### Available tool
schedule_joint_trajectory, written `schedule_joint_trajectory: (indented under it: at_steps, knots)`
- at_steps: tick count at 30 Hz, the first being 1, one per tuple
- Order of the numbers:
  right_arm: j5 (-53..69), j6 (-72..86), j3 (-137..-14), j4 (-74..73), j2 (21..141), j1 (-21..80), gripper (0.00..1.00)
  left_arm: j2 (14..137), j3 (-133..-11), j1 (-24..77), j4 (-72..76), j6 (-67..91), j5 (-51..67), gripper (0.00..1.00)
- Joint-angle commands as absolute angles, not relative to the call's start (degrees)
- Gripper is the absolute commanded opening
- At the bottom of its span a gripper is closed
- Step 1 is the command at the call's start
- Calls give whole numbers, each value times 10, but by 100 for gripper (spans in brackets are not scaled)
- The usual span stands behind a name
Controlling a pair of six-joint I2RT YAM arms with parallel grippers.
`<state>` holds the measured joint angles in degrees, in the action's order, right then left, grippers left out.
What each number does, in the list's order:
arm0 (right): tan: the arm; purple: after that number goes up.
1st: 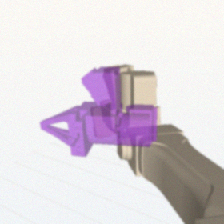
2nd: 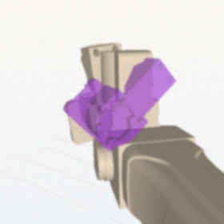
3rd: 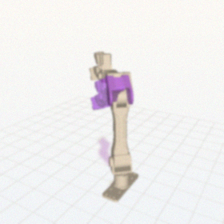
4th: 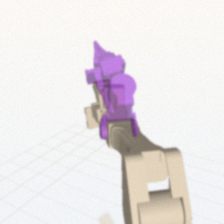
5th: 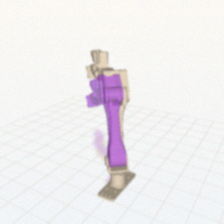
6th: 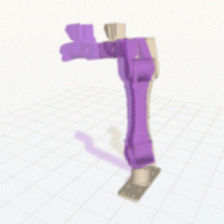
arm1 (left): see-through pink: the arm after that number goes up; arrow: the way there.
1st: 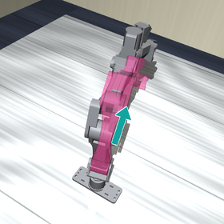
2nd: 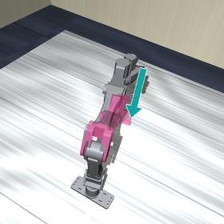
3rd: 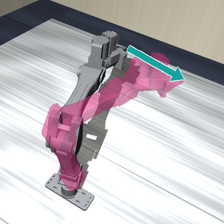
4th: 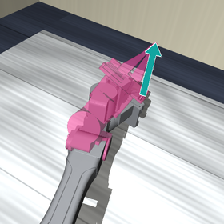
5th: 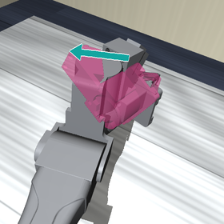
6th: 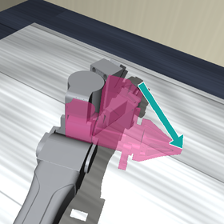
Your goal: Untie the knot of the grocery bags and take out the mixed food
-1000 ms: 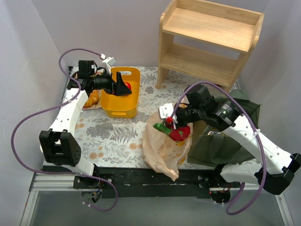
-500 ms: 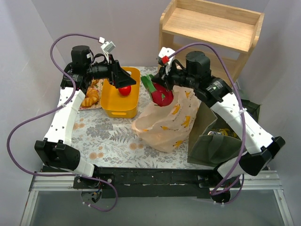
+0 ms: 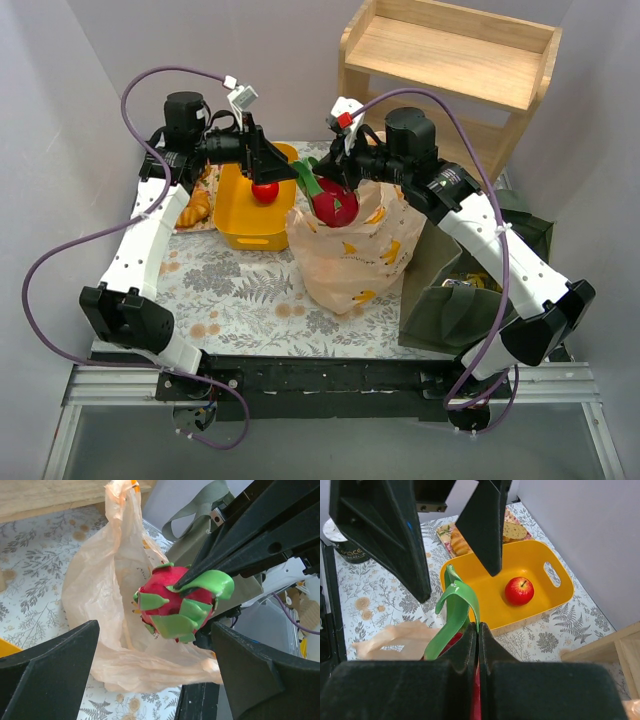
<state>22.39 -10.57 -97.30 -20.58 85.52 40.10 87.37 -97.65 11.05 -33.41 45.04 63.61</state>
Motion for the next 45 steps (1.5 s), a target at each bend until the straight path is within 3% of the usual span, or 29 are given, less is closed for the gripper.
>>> schedule_joint_trajectory:
  at_steps: [1, 3, 6, 7, 10, 13, 15, 16, 17, 18, 19, 22, 33, 39, 45]
  knots:
    - [237, -86, -998, -138, 864, 401, 1, 893, -1010, 130, -323, 452, 646, 90]
    - [240, -86, -998, -136, 866, 401, 1, 904, -1018, 134, -321, 453, 643, 78]
    - [243, -87, -998, -137, 869, 401, 1, 915, -1021, 134, -315, 454, 648, 71]
    - [243, -86, -997, -137, 870, 402, 1, 916, -1020, 134, -313, 455, 656, 60]
    - [236, -85, -992, -134, 869, 401, 1, 920, -1017, 136, -312, 455, 671, 40]
    - [225, -87, -991, -130, 870, 401, 1, 920, -1006, 136, -312, 455, 686, 28]
    - [222, -89, -991, -129, 871, 401, 1, 918, -998, 136, -312, 455, 691, 6]
    - [221, -91, -990, -130, 871, 401, 1, 914, -997, 136, -313, 454, 686, 0]
    - [221, -92, -990, -132, 870, 401, 7, 912, -996, 136, -314, 454, 682, 0]
    - [221, -93, -989, -134, 868, 401, 25, 911, -998, 137, -317, 447, 672, 0]
    - [218, -95, -987, -140, 864, 400, 59, 910, -1010, 136, -323, 440, 665, 0]
    - [228, -91, -975, -147, 840, 390, 94, 911, -1053, 134, -355, 401, 627, 0]
    - [187, -144, -843, -170, 723, 356, 96, 935, -1166, 77, -324, 416, 557, 0]
    - [185, -156, -788, -179, 691, 352, 95, 964, -1205, 49, -325, 390, 416, 0]
    - [185, -185, -795, -200, 687, 350, 95, 980, -1169, 40, -308, 353, 283, 0]
